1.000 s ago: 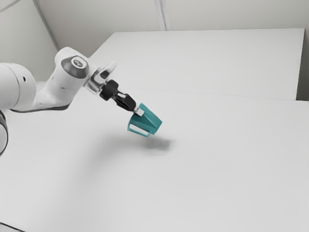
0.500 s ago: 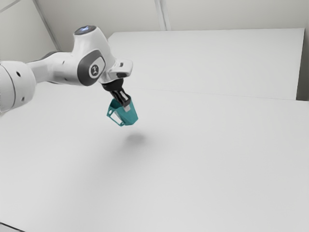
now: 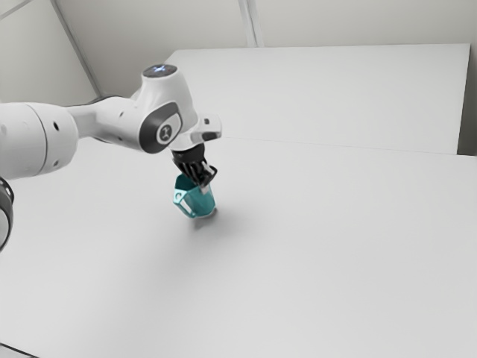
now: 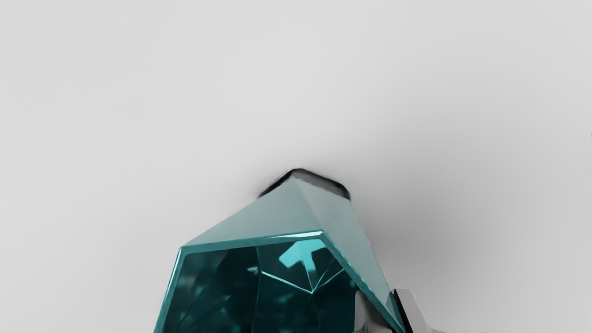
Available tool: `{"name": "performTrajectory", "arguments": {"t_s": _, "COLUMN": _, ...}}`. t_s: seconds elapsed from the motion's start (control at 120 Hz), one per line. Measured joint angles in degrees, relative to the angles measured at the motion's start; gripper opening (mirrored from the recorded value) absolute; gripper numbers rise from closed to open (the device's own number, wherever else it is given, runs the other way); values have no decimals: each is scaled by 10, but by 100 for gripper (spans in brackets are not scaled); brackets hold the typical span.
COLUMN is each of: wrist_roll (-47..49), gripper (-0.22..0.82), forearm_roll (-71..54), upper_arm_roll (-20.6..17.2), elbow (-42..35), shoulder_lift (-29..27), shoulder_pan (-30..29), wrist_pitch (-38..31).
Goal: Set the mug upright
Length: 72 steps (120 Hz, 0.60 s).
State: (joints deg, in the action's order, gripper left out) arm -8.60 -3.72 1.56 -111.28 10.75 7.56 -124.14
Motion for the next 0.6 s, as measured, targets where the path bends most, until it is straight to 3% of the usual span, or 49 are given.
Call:
{"name": "performTrajectory", "arguments": {"t_s": 0.417, "wrist_roll": 61, "gripper": -17, "forearm_roll": -4, "upper_arm_roll": -2, "elbow": -3, "shoulder_lift": 25, "shoulder_pan": -1, "wrist_pitch": 11}}
{"name": "performTrajectory", "arguments": {"t_s": 0.6, "wrist_roll": 71, "gripper": 21, "forearm_roll": -1, "upper_arm_roll": -5, "elbow": -1, "shoulder_lift": 25, "shoulder_pan": 0, "wrist_pitch": 13}}
